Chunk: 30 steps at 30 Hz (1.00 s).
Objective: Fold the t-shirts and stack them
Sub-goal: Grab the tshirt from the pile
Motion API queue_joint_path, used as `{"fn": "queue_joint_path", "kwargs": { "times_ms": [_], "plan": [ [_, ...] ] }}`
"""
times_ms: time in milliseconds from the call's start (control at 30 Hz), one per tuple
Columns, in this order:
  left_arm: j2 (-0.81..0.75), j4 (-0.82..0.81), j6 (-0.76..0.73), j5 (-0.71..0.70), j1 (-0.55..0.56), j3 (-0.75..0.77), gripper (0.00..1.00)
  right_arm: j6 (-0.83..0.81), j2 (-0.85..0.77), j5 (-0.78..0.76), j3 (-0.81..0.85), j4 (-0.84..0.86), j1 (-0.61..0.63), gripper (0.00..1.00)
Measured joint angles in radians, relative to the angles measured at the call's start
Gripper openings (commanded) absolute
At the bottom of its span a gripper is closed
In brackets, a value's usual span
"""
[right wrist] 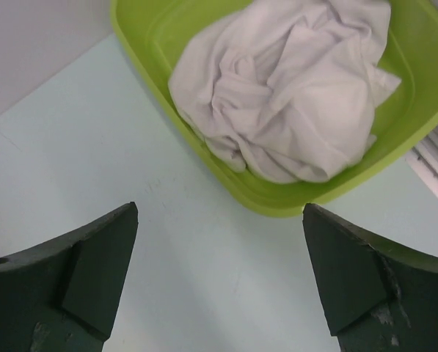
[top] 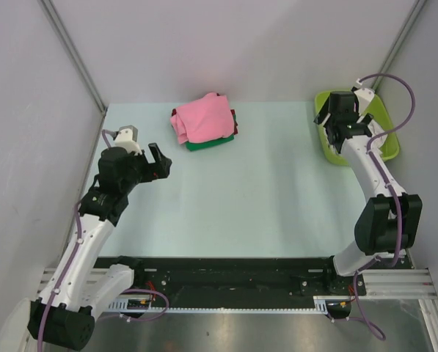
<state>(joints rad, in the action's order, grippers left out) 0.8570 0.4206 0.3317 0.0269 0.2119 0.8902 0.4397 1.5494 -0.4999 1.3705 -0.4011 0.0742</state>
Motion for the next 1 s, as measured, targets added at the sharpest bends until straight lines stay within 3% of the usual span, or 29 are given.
{"fn": "queue_joint_path", "kwargs": {
  "times_ms": [300, 667, 900, 933, 1000],
  "plan": [
    [0.041, 0.010, 0.000, -0.008, 0.000, 0.000, 0.97, -0.024, 0.369, -0.082, 0.405, -0.103, -0.053, 1.00],
    [0.011, 0.010, 0.000, 0.001, 0.000, 0.000, 0.97, -0.018, 0.621, 0.015, 0.586, -0.212, -0.278, 1.00],
    [0.013, 0.011, 0.001, 0.006, -0.017, 0.000, 0.97, -0.018, 0.792, 0.105, 0.677, -0.267, -0.300, 0.99],
    [0.013, 0.011, 0.001, 0.006, -0.019, 0.000, 0.98, -0.017, 0.812, 0.118, 0.681, -0.276, -0.300, 0.88],
    [0.013, 0.011, 0.001, 0.006, -0.019, 0.000, 0.97, -0.005, 0.858, 0.145, 0.687, -0.277, -0.299, 0.49]
  ]
}}
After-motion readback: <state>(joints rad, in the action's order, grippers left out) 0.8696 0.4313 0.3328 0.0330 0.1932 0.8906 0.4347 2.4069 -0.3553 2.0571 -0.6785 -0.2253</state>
